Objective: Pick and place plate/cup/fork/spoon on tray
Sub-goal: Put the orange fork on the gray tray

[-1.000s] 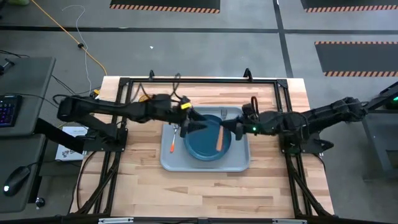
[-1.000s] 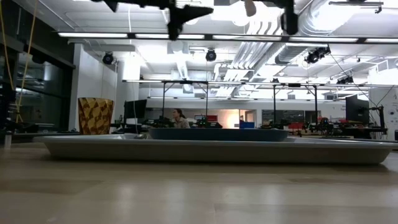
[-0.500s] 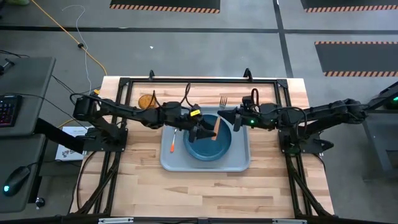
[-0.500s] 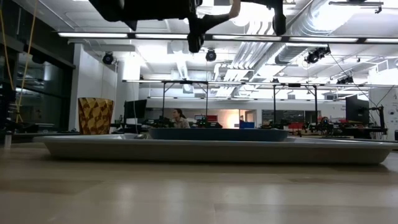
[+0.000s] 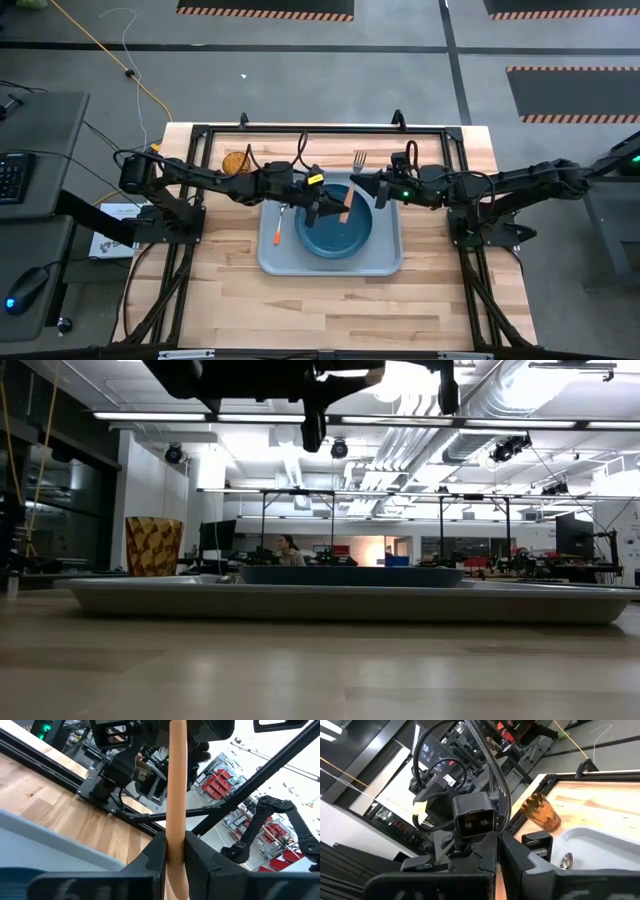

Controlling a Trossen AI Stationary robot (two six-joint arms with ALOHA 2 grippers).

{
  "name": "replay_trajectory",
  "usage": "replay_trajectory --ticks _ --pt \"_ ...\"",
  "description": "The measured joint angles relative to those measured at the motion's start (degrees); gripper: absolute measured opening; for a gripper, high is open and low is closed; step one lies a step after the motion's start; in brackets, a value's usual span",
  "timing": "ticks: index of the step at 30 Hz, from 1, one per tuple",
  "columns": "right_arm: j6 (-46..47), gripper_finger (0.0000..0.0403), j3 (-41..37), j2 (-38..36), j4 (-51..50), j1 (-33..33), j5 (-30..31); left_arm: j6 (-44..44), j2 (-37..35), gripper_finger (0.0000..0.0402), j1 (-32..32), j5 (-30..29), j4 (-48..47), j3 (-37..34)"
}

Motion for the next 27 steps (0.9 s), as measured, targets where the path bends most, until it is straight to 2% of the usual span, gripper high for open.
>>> replay_trajectory --ticks 6,11,14,18,21,27 --pt "0.2 0.0 0.01 0.01 -0.09 -0.02 0.43 -0.57 -0.68 0.0032 1.57 0.58 -1.62 0.0" --pt "3.83 0.0014 0.09 -0.88 -1.78 -0.15 0.98 -0.37 -2.69 0.0032 4.66 3.92 -4.29 0.0" --pt "4.18 0.0051 -0.07 -1.89 -6.57 0.1 -0.4 1.12 -5.97 0.0032 6.76 2.53 -8.44 0.07" --pt "5.65 0.0124 0.0 -4.87 -14.24 -0.04 0.69 4.19 -10.51 0.0032 8.84 2.14 -17.0 -0.04" --pt "6.61 0.0176 -0.03 -5.95 -17.8 0.02 1.41 5.53 -14.36 0.0032 10.06 -0.39 -21.9 0.0" --pt "6.64 0.0244 -0.04 -6.35 -17.97 -0.37 0.76 5.7 -20.15 0.0032 8.28 -6.23 -30.09 -1.29"
